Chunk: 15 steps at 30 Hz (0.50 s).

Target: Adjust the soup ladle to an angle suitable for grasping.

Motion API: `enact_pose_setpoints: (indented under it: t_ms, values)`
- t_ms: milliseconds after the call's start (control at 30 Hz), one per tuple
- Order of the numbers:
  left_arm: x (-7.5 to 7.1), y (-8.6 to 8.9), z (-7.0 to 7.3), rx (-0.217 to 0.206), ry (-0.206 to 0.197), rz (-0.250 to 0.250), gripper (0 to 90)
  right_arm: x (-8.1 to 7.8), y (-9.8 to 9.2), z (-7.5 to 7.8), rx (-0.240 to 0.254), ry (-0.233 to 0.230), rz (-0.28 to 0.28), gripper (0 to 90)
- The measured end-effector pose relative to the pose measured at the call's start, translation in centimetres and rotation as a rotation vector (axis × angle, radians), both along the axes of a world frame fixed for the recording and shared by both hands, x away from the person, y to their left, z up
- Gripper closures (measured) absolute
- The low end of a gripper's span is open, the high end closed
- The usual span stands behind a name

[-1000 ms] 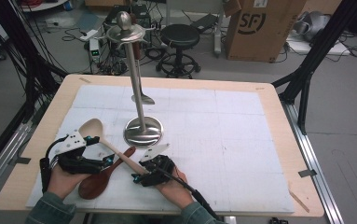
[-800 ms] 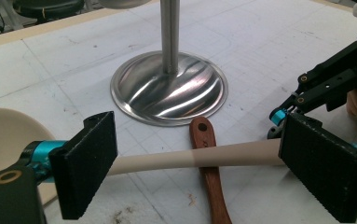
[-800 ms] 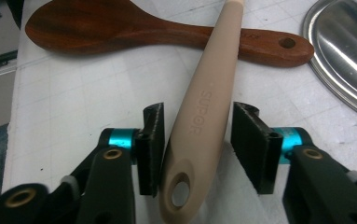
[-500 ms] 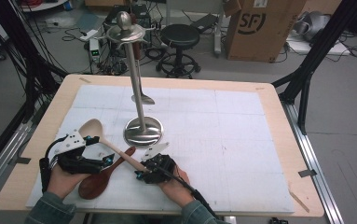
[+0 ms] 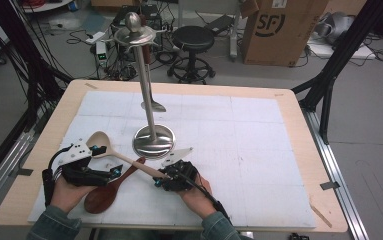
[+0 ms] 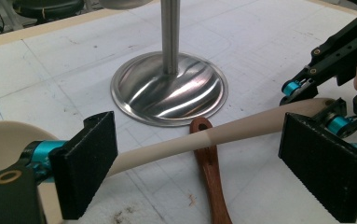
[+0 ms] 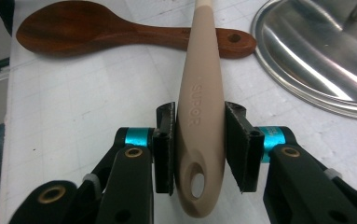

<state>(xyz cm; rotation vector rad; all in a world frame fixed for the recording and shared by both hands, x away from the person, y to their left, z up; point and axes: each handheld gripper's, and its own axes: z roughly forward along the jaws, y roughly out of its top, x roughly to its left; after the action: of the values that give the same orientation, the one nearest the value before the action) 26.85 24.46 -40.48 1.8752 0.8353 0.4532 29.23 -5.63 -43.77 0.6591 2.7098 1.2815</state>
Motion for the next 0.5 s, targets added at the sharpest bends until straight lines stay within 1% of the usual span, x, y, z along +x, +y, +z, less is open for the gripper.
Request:
enact_pose_setpoints:
  t_ms: [100, 200, 233, 333, 500]
  values:
    - [0.0, 0.0, 0.0, -0.001, 0.001, -0.001, 12.2, 0.0, -0.4, 0.2, 0.004, 0.003, 0.001, 66.4]
    - [0.0, 0.1, 0.0, -0.003, 0.001, -0.001, 12.2, 0.0, -0.7, 0.3, 0.002, -0.004, 0.011, 66.4]
    - [0.0, 0.1, 0.0, -0.004, 0.001, 0.002, 12.2, -0.1, -0.8, 0.4, 0.000, 0.005, 0.013, 66.4]
    - [0.0, 0.1, 0.0, -0.005, 0.000, 0.003, 12.2, -0.1, -1.1, 0.5, 0.005, -0.009, 0.014, 66.6]
    - [0.0, 0.1, 0.1, -0.003, -0.001, 0.005, 12.2, -0.4, -1.8, 0.5, 0.003, -0.005, 0.016, 66.8]
